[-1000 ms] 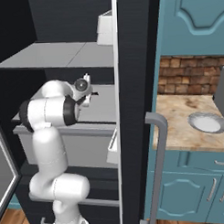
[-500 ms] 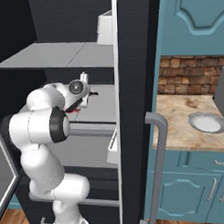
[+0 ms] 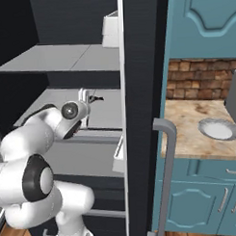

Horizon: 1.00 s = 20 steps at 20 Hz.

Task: Place the fish on the counter behind the older fish on the same shelf of the fridge to maintain FIFO order. Close the fridge door when finished.

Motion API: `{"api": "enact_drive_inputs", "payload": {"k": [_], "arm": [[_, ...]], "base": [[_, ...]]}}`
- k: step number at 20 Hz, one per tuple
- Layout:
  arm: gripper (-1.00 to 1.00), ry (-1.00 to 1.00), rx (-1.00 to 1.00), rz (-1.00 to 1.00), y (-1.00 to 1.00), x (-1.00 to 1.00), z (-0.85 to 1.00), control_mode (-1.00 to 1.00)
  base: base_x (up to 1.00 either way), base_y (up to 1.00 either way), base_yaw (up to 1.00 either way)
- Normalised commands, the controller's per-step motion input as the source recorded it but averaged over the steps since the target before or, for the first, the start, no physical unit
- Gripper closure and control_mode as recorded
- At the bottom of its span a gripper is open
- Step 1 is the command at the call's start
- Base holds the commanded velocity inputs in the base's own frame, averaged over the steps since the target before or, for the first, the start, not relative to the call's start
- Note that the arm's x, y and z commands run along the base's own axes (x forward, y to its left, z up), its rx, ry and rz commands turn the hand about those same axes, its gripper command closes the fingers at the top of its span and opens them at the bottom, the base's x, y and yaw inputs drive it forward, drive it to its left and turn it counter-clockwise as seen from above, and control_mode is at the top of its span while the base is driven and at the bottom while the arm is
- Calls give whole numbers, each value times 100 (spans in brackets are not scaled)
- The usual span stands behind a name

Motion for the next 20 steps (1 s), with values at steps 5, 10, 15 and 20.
{"api": "enact_drive_inputs", "payload": {"k": [5,10,15,20], "arm": [[-100,25,-15,0,0,-82,84,-100],[-100,33,-25,0,0,-70,88,-100],[-100,34,-28,3,0,-69,46,-100],[-100,20,-26,20,0,-99,0,-100]], "base": [[0,0,0],[0,0,0],[0,0,0],[0,0,0]]}}
